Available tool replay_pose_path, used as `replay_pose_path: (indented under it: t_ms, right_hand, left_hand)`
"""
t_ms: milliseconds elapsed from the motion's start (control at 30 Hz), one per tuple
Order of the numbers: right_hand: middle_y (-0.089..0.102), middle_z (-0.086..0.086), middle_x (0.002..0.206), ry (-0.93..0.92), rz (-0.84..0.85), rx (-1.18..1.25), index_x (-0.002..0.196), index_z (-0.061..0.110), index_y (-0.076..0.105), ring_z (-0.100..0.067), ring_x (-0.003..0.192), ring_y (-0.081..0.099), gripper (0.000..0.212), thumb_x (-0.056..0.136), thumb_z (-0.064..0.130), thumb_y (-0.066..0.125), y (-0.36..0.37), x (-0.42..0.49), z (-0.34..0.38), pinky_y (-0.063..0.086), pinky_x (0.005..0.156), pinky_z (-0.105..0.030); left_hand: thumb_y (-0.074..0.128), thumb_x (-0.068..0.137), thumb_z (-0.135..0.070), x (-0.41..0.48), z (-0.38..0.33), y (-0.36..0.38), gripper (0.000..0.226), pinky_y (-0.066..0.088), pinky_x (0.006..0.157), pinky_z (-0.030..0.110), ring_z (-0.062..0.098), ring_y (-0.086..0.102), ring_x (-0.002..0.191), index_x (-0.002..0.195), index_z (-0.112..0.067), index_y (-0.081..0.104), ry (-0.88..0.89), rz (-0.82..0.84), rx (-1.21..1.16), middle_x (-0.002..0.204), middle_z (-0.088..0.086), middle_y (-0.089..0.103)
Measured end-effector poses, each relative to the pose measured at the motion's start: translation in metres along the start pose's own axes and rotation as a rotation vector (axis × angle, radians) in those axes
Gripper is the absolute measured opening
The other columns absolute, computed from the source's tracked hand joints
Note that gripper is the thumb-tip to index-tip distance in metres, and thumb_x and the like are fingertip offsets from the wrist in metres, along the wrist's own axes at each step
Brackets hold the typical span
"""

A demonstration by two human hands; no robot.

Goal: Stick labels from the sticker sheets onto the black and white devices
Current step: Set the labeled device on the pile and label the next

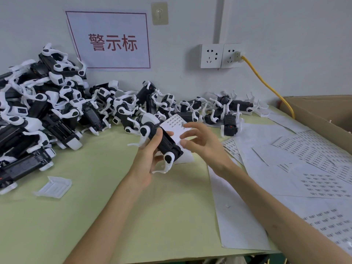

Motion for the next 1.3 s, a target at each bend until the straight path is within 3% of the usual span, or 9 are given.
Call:
replay_pose_path:
  t_ms: [200,333,467,533,667,767,900,1067,1300]
  right_hand:
    - [0.066,0.005,0.114,0.073,0.156,-0.02,0.146,0.036,0.038,-0.012,0.107,0.067,0.094,0.065,0.038,0.087,0.018,-0.005,-0.009,0.055,0.093,-0.03]
    - [0.074,0.009,0.099,0.109,0.016,0.229,0.144,0.03,0.044,-0.015,0.099,0.07,0.092,0.062,0.033,0.085,0.009,0.002,-0.007,0.052,0.093,-0.032]
    - [0.075,0.0,0.095,0.161,-0.079,0.499,0.14,0.024,0.049,-0.017,0.09,0.071,0.076,0.07,0.033,0.078,-0.003,0.007,-0.003,0.052,0.093,-0.04]
    - [0.07,-0.013,0.121,0.2,-0.103,0.586,0.147,0.013,0.045,-0.025,0.102,0.068,0.068,0.086,0.027,0.073,-0.007,0.007,-0.001,0.049,0.102,-0.048]
    - [0.058,-0.024,0.133,0.192,-0.065,0.704,0.134,-0.003,0.052,-0.028,0.109,0.061,0.048,0.097,0.026,0.06,-0.01,0.002,0.008,0.056,0.098,-0.04]
    - [0.065,-0.006,0.111,0.174,-0.01,0.678,0.098,0.019,0.067,-0.017,0.091,0.066,0.015,0.097,0.032,0.06,-0.011,0.002,0.008,0.056,0.08,-0.026]
    - [0.062,-0.01,0.109,0.201,-0.006,0.593,0.131,0.016,0.056,-0.024,0.094,0.067,0.053,0.082,0.03,0.07,-0.007,0.004,0.006,0.058,0.079,-0.031]
    - [0.07,-0.005,0.117,0.155,-0.083,0.368,0.134,0.023,0.056,-0.017,0.102,0.071,0.061,0.078,0.036,0.078,-0.003,0.006,-0.001,0.055,0.088,-0.032]
    - [0.067,0.0,0.084,0.137,-0.279,0.413,0.089,0.017,0.068,-0.014,0.075,0.063,0.01,0.096,0.023,0.065,-0.024,0.011,0.002,0.046,0.075,-0.03]
  left_hand:
    - [0.068,0.071,-0.058,0.0,0.002,0.002,0.052,0.055,0.056,0.026,0.02,0.074,0.085,0.112,-0.024,0.069,-0.022,0.005,-0.036,0.103,0.008,0.075]
    - [0.073,0.089,-0.029,0.003,0.001,-0.001,0.046,0.058,0.08,0.029,0.025,0.065,0.105,0.127,-0.006,0.061,0.009,0.139,-0.156,0.114,0.017,0.068]
    - [0.069,0.088,-0.013,0.007,0.01,-0.001,0.023,0.047,0.082,0.02,0.007,0.059,0.092,0.111,-0.013,0.067,0.152,0.134,0.404,0.103,-0.004,0.067]
    - [0.057,0.098,0.002,0.006,0.012,0.003,0.038,0.046,0.081,0.021,0.008,0.059,0.089,0.11,-0.033,0.066,0.159,0.126,0.534,0.102,-0.009,0.069]
    - [0.042,0.101,0.008,0.006,0.013,0.0,0.041,0.054,0.079,0.028,0.016,0.068,0.084,0.114,-0.017,0.072,0.059,0.15,0.342,0.102,0.007,0.074]
    - [0.048,0.102,-0.004,0.007,0.009,-0.003,0.022,0.06,0.083,0.036,0.025,0.073,0.087,0.113,0.002,0.066,-0.039,0.205,0.083,0.109,0.024,0.07]
    - [0.048,0.095,-0.05,0.005,0.005,-0.002,0.051,0.053,0.084,0.038,0.031,0.069,0.097,0.118,-0.008,0.066,-0.277,0.294,-0.077,0.109,0.023,0.072]
    - [0.069,0.089,-0.034,0.0,0.012,0.004,0.045,0.058,0.076,0.03,0.026,0.072,0.096,0.126,-0.01,0.061,-0.149,0.331,0.057,0.106,0.019,0.074]
    - [0.073,0.087,-0.023,0.005,0.009,0.004,0.043,0.058,0.078,0.029,0.024,0.074,0.095,0.128,-0.014,0.061,0.019,0.222,-0.09,0.108,0.013,0.075]
Point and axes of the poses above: each hand's wrist, its own x-axis towards the middle knuckle, its own y-axis out of the palm, z = x × y, the point moved 1 cm from there along x, towards the middle knuckle
